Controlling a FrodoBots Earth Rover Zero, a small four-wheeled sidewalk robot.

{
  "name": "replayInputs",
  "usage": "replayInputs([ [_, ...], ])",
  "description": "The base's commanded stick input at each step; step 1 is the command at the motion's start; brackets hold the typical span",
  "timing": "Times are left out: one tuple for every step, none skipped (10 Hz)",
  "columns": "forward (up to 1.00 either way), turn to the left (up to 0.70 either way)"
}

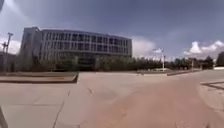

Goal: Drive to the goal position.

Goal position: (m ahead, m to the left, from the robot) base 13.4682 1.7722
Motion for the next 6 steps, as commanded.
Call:
replayInputs([
  [0.7, 0.0],
  [0.7, 0.0],
  [0.7, 0.0],
  [0.7, 0.0],
  [0.7, 0.0],
  [0.7, 0.0],
])
